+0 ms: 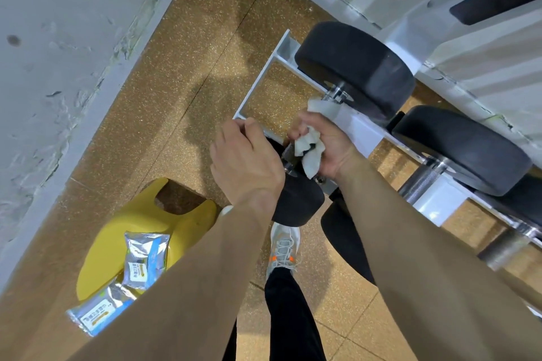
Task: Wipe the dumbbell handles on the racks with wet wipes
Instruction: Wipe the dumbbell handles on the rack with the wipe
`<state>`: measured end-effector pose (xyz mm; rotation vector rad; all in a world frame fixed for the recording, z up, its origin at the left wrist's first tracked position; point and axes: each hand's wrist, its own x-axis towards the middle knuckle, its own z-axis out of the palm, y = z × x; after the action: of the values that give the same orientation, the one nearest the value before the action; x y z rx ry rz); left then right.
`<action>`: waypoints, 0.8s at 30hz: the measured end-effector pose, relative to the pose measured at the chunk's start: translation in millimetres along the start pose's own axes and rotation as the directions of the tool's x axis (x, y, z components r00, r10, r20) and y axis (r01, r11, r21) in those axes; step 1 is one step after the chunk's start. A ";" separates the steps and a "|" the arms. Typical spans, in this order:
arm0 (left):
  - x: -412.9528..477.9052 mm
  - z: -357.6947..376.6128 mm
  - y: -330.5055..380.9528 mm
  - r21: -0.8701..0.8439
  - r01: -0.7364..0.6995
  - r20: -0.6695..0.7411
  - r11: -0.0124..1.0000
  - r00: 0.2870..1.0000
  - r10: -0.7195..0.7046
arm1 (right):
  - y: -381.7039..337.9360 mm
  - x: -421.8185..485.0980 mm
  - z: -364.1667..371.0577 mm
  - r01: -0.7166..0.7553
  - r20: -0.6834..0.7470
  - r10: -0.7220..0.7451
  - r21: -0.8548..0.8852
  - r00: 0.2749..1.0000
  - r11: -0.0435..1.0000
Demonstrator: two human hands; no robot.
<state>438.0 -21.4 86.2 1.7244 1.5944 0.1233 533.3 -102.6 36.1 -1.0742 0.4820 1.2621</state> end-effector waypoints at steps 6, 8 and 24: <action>-1.2 -5.6 3.3 0.013 0.022 0.057 1.000 0.998 -0.022 | 27.5 -22.8 -9.1 0.131 -0.339 -0.304 -0.449 0.890 0.884; -2.2 -8.5 5.3 0.029 0.030 0.076 0.999 0.997 -0.032 | 30.4 -31.3 -11.8 0.122 -0.391 -0.365 -0.522 0.845 0.844; 2.5 -61.1 43.2 -0.205 0.147 0.815 0.968 0.573 0.086 | 10.9 -122.0 0.3 0.190 -0.026 -0.191 -0.047 0.981 0.981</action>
<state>440.0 12.4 153.0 1.2343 0.8362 -0.4388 487.4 -166.7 129.8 -1.1502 0.3663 1.0926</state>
